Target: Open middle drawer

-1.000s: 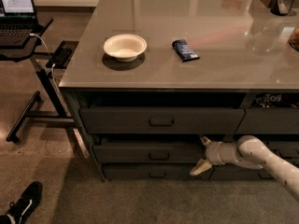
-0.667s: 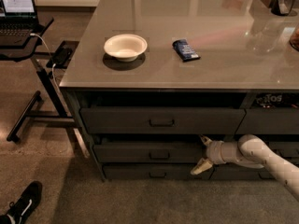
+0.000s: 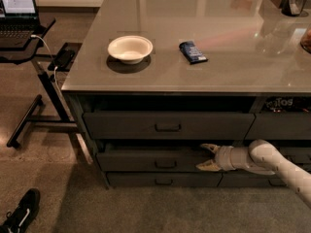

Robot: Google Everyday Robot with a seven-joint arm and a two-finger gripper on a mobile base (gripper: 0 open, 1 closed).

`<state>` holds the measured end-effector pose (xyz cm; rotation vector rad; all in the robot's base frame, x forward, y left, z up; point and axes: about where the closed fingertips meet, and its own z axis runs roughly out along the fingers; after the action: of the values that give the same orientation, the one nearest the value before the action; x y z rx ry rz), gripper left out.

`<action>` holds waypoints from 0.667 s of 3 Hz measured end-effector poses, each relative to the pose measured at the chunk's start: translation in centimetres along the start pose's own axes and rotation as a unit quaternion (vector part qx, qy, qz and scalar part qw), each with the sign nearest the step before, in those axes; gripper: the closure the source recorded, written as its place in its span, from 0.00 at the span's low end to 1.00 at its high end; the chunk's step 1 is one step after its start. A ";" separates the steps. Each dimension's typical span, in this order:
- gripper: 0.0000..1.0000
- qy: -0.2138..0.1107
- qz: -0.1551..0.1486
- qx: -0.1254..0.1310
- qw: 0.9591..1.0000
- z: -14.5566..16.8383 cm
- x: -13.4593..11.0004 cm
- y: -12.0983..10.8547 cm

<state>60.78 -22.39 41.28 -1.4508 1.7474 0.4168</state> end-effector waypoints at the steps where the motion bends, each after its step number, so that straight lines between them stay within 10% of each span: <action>1: 0.66 0.000 0.000 0.000 1.000 0.0 0.0 0.0; 2: 0.89 0.000 0.000 0.000 1.000 -0.4 -0.5 -0.2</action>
Offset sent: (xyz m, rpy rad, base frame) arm -0.0182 -0.0019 -0.0018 0.0278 -0.0067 0.0053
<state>60.77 -22.38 41.95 -1.4508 1.7474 0.4169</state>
